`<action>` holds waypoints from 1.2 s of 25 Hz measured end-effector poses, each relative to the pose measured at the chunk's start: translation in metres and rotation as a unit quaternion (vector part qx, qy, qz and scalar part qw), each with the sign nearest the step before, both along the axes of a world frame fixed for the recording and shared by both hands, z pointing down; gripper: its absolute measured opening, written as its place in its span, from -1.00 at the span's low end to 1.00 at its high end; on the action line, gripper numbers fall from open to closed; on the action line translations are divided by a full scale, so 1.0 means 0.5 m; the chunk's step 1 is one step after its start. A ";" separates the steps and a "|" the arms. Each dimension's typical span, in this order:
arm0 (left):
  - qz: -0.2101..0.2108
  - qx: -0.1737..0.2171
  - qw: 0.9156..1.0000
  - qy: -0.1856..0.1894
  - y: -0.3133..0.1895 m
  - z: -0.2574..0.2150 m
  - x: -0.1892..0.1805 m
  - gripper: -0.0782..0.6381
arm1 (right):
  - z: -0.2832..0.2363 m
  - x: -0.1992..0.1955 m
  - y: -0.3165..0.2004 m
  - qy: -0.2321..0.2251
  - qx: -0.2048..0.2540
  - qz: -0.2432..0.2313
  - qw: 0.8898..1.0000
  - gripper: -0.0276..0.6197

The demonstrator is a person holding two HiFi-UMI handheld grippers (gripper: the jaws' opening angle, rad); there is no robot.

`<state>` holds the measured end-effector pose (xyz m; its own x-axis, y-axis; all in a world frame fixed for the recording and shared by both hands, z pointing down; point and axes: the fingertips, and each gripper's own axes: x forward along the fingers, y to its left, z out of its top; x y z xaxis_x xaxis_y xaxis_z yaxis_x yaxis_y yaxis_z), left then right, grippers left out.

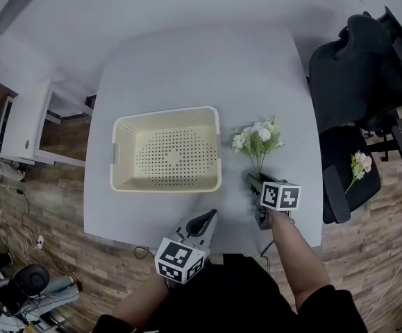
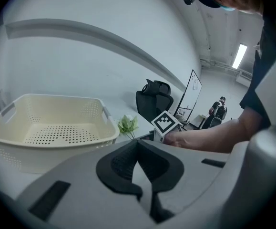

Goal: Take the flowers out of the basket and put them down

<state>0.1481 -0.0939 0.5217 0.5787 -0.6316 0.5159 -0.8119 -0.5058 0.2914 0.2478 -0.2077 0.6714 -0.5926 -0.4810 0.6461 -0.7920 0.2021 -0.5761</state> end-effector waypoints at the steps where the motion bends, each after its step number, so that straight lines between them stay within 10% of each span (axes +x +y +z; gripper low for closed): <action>1: 0.000 0.002 1.000 -0.001 0.005 -0.002 0.002 -0.76 | -0.002 0.001 0.004 0.002 0.002 -0.003 1.000 -0.32; 16: -0.029 0.025 0.999 0.001 0.087 -0.042 -0.021 -0.76 | -0.121 0.005 0.064 0.011 0.094 -0.019 0.995 -0.19; 19: -0.037 0.030 0.999 0.009 0.094 -0.057 -0.046 -0.76 | -0.196 -0.006 0.075 -0.014 0.146 -0.008 0.989 -0.79; 30: -0.022 0.055 0.998 0.026 0.120 -0.111 -0.190 -0.76 | -0.401 -0.175 0.207 -0.093 0.235 -0.024 0.967 -0.84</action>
